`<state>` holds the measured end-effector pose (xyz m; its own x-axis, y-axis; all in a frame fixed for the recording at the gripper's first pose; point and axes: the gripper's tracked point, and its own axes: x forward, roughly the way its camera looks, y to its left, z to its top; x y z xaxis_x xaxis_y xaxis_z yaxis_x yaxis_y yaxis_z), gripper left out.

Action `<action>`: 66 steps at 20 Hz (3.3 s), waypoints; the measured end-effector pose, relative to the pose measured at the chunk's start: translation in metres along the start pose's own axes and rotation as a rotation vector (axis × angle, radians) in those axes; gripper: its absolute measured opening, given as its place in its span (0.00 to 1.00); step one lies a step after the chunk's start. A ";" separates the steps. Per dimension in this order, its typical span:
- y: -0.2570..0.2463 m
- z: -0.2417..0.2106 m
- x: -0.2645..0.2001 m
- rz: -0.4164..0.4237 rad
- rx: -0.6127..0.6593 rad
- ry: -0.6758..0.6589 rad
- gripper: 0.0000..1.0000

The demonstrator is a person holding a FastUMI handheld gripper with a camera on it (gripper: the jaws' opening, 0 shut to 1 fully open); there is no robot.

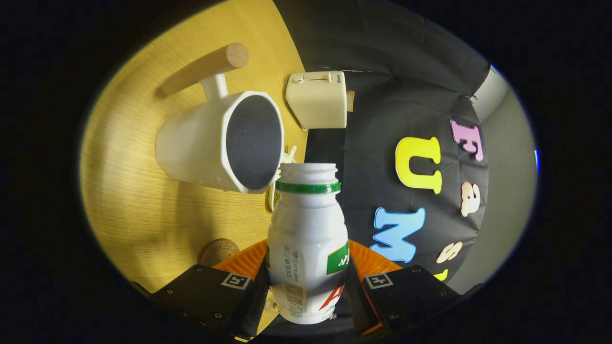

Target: Take the bottle from table, then pour the juice into the cup, finally place the bottle on the coaster

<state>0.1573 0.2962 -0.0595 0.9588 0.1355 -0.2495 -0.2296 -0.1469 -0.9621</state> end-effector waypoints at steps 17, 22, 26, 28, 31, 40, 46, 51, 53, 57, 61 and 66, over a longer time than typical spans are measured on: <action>-0.007 -0.002 0.002 -0.023 -0.100 0.014 0.72; -0.008 -0.003 0.004 -0.025 -0.115 0.018 0.72; -0.008 -0.003 0.003 -0.026 -0.124 0.017 0.72; -0.008 -0.003 0.004 -0.028 -0.130 0.016 0.72; -0.008 -0.004 0.003 -0.022 -0.141 0.022 0.72; -0.010 -0.006 0.004 -0.024 -0.163 0.026 0.72; -0.012 -0.006 0.005 -0.033 -0.178 0.024 0.72; -0.015 -0.004 0.005 -0.044 -0.200 0.021 0.72; -0.019 -0.001 0.009 -0.046 -0.211 0.022 0.72; -0.021 0.001 0.009 -0.050 -0.226 0.016 0.72; -0.021 0.004 0.009 -0.052 -0.248 0.017 0.72; -0.025 0.005 0.009 -0.055 -0.267 0.017 0.72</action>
<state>0.1702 0.3064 -0.0384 0.9718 0.1347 -0.1935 -0.1267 -0.3936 -0.9105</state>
